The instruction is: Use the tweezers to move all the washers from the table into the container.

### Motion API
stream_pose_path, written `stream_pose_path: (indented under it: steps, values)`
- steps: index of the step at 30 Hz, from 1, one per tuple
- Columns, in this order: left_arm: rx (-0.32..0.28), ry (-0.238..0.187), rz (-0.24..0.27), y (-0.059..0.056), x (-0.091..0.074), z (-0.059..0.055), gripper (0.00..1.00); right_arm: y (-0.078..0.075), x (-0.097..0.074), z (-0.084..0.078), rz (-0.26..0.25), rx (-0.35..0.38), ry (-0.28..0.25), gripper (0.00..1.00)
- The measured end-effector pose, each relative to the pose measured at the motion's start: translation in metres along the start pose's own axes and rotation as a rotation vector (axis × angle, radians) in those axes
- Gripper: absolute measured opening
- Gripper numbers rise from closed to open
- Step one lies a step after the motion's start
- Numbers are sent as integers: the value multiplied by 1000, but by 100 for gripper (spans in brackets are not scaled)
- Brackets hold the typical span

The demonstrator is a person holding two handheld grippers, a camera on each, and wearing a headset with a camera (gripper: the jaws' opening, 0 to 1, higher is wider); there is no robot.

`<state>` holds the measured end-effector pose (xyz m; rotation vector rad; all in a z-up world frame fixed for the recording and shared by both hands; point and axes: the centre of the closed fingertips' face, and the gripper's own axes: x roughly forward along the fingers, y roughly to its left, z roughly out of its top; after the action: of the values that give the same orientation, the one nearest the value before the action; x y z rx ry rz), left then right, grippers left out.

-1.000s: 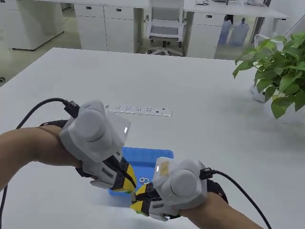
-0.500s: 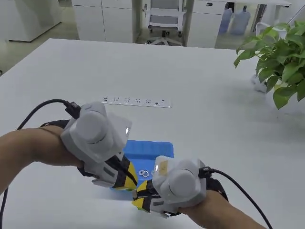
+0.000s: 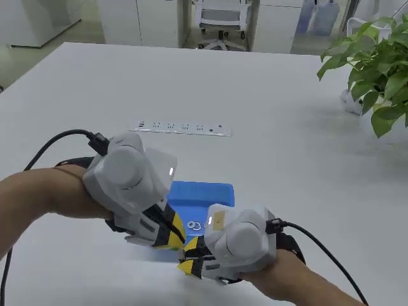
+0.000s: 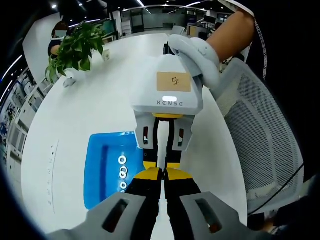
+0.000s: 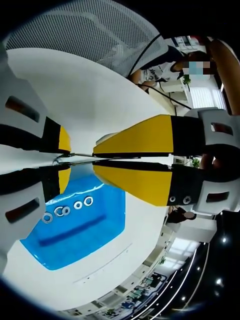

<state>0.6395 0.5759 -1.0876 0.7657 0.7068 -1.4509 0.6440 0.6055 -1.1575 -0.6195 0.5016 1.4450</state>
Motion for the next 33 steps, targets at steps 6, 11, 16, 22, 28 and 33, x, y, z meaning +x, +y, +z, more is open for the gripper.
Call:
stream_pose_path:
  steps: [6, 11, 16, 22, 28, 33]
  values:
    - [-5, -10, -11, 0, 1, 2, 6, 0, 0, -1, 2, 6, -1, 11]
    - [-16, -20, -15, 2, 2, 4, 5, -1, 0, -2, 2, 31, -1, 11]
    - [-18, -24, -14, 3, 3, 4, 5, -1, 0, -3, 3, 45, 2, 10]
    - [-18, -24, -15, 4, 2, 3, 5, -1, 1, -3, 1, 46, 4, 9]
    - [-12, -19, -16, 2, 2, 4, 5, 0, 0, -3, 5, 40, 8, 9]
    - [-11, -25, -15, 1, -1, 7, 5, 1, -4, 0, 6, 38, 5, 9]
